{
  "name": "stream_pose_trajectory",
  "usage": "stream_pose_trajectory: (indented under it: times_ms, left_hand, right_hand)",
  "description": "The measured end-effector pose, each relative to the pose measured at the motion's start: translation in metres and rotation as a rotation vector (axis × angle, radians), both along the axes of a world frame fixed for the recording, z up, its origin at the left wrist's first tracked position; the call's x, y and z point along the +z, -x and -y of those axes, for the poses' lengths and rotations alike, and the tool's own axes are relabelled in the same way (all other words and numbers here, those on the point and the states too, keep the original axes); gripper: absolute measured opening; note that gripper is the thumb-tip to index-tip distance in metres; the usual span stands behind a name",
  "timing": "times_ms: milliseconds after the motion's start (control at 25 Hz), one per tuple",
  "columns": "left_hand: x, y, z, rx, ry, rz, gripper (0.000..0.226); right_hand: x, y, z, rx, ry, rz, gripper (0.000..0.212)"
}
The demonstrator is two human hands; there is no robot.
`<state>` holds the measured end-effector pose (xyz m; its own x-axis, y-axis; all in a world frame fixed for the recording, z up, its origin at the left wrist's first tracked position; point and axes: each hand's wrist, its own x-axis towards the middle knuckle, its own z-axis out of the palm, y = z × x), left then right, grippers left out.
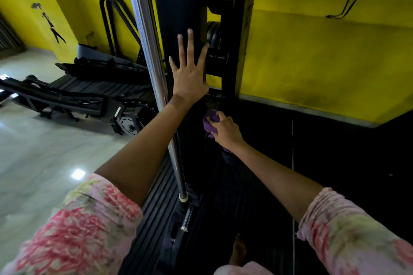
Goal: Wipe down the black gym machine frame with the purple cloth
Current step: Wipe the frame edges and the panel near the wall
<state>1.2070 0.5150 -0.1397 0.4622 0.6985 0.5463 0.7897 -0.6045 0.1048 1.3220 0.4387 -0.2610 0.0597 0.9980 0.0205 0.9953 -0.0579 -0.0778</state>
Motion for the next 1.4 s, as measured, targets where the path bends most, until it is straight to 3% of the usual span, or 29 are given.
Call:
stream_pose_trajectory:
  times_ms: [320,600,720,800,960,1280,1400]
  left_hand:
    - [0.002,-0.001,0.005,0.018,0.028,-0.008,0.084]
    - [0.001,-0.012,0.023,0.127,0.051,0.007,0.088]
    - [-0.027,-0.039,0.044,0.163,-0.132,-0.006,0.09]
    - [-0.036,-0.068,0.053,0.074,-0.237,-0.016,0.092]
    - [-0.026,-0.129,0.059,-0.09,-0.365,-0.176,0.081]
    - [0.017,-0.21,0.027,0.145,0.032,0.315,0.069]
    - [0.042,-0.228,0.003,0.205,0.061,0.431,0.07]
  right_hand:
    - [0.005,0.005,-0.017,-0.074,0.039,-0.063,0.045]
    - [-0.002,-0.037,-0.016,0.129,0.086,-0.172,0.043]
    - [0.004,-0.072,-0.017,0.181,0.103,-0.334,0.03]
    - [0.012,-0.105,-0.015,0.189,0.064,-0.449,0.025]
    - [0.039,-0.17,-0.011,0.119,-0.1,-0.519,0.037]
    - [0.115,-0.27,-0.008,0.14,-0.371,-0.631,0.044]
    - [0.142,-0.29,-0.016,0.202,-0.455,-0.627,0.045]
